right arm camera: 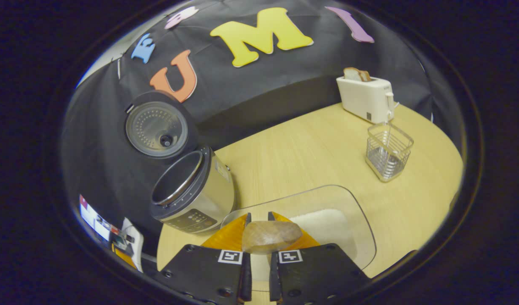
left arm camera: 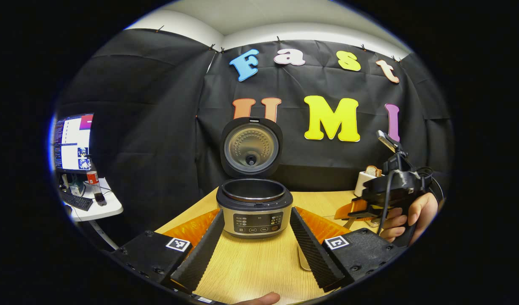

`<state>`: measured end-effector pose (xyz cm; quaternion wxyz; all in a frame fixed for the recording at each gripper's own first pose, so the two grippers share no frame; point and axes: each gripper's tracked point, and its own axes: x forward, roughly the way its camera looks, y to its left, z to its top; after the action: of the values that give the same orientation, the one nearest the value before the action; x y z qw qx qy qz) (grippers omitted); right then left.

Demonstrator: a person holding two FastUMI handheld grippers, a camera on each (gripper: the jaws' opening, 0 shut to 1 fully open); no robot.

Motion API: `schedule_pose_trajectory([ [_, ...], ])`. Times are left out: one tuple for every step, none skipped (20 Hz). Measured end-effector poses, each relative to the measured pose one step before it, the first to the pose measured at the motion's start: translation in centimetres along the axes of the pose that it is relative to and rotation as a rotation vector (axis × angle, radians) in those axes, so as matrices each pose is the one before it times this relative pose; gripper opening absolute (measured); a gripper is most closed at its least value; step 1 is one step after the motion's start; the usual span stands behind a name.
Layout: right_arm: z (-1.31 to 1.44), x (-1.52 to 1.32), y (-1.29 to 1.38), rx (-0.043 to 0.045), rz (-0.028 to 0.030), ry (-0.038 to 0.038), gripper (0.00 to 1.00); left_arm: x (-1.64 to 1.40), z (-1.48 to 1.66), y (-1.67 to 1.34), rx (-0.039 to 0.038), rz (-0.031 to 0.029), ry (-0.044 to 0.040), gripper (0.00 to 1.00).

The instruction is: Close the left gripper, press the button to open the rice cooker; take a wooden spoon from the chopstick holder with the right hand, scoop a spoonful of rice and pour it into the rice cooker, then put the wooden spoon back into the chopstick holder.

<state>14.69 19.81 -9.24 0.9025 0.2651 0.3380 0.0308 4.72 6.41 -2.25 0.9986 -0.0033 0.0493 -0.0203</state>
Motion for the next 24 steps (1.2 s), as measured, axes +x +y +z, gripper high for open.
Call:
schedule_pose_trajectory([
  [-0.089,-0.224,-0.273,0.03819,0.02271,0.01072,0.16,0.037,0.036,-0.064,0.00089,-0.00254,-0.00036,0.99],
  [-0.017,-0.125,-0.251,0.02547,0.01769,0.00875,0.16,-0.021,0.071,-0.07,0.00192,-0.00134,-0.00126,0.99],
  [-0.013,-0.087,-0.205,0.02915,0.01854,0.00985,0.16,-0.01,0.019,-0.01,0.00236,-0.00032,-0.0011,0.99],
  [0.045,0.018,-0.248,0.02658,0.01281,0.01012,0.16,0.029,-0.005,-0.104,0.00052,-0.0001,-0.00114,0.99],
  [0.165,0.074,-0.276,0.02628,0.01333,0.00754,0.17,0.023,-0.031,-0.269,0.00029,-0.00278,0.00133,0.99],
  [0.115,0.083,-0.15,0.02836,0.01345,0.00848,0.16,0.007,-0.036,-0.2,0.00082,-0.00433,0.00133,0.99],
  [0.255,0.183,-0.325,0.02965,0.01093,0.00495,0.17,0.028,-0.015,-0.15,0.00148,-0.00317,-0.00026,0.99],
  [0.103,-0.066,-0.181,0.03286,0.01066,0.00518,0.16,0.001,-0.044,0.02,0.00259,-0.00046,0.00076,0.99],
  [0.188,0.121,-0.282,0.03602,0.0106,0.00366,0.16,0.041,-0.051,0.003,0.00175,0.00109,0.00076,0.99],
  [0.328,0.214,-0.445,0.03032,0.00904,0.00111,0.17,0.006,-0.012,0.007,0.00012,0.00067,0.0001,0.99],
  [0.295,0.208,-0.24,0.03013,0.01249,0.00187,0.16,0.055,-0.063,-0.094,-0.00031,-0.00177,0.00105,0.99],
  [0.183,0.124,-0.16,0.02626,0.01251,0.00413,0.16,0.115,-0.01,-0.005,-0.00012,-0.00126,0.00055,0.99],
  [0.119,0.042,-0.176,0.02872,0.01248,0.00056,0.16,-0.032,-0.044,-0.011,-0.00074,0.00169,0.00068,0.99],
  [0.17,0.048,-0.158,0.03296,0.01441,-0.00198,0.16,-0.021,-0.071,0.052,-0.00074,0.00169,0.00292,0.99],
  [0.068,0.133,-0.178,0.02477,0.01193,0.0067,0.16,0.099,-0.024,0.14,-0.00027,0.00172,0.00024,0.99],
  [0.129,0.095,-0.276,0.02928,0.01139,0.00604,0.16,-0.027,0.014,0.095,-0.00089,0.00359,-0.00106,0.99],
  [0.198,-0.1,0.058,0.03422,0.02374,0.00207,0.16,0.049,-0.04,0.139,-0.0019,0.003,0.00108,0.99],
  [-0.314,0.012,0.215,0.0128,0.01519,0.02332,0.16,0.026,-0.06,0.004,-0.00203,-0.00024,0.00163,0.99],
  [-0.267,0.035,-0.133,0.02658,0.01215,0.00956,0.16,0.022,-0.046,-0.035,0.00077,0.00047,0.00249,0.99],
  [-0.057,-0.046,0.062,0.01809,0.00745,-0.00063,0.16,-0.005,-0.016,0.117,0.00166,0.0034,0.00032,0.99],
  [-0.067,-0.117,-0.046,0.01356,0.00457,-0.00063,0.18,0.066,-0.007,0.186,0.00087,0.00259,0.00204,0.99],
  [-0.11,-0.168,0.026,0.03608,0.01267,-0.00398,0.16,0.022,0.008,0.082,-0.00222,0.0012,-0.00013,0.99],
  [0.012,-0.082,0.231,0.03308,0.02302,0.00512,0.16,-0.008,-0.064,-0.006,-0.00469,-0.00004,-0.00001,0.99],
  [-0.062,-0.21,0.2,0.03016,0.02635,0.00429,0.16,0.013,-0.092,0.018,-0.00319,-0.00086,0.00325,0.99],
])
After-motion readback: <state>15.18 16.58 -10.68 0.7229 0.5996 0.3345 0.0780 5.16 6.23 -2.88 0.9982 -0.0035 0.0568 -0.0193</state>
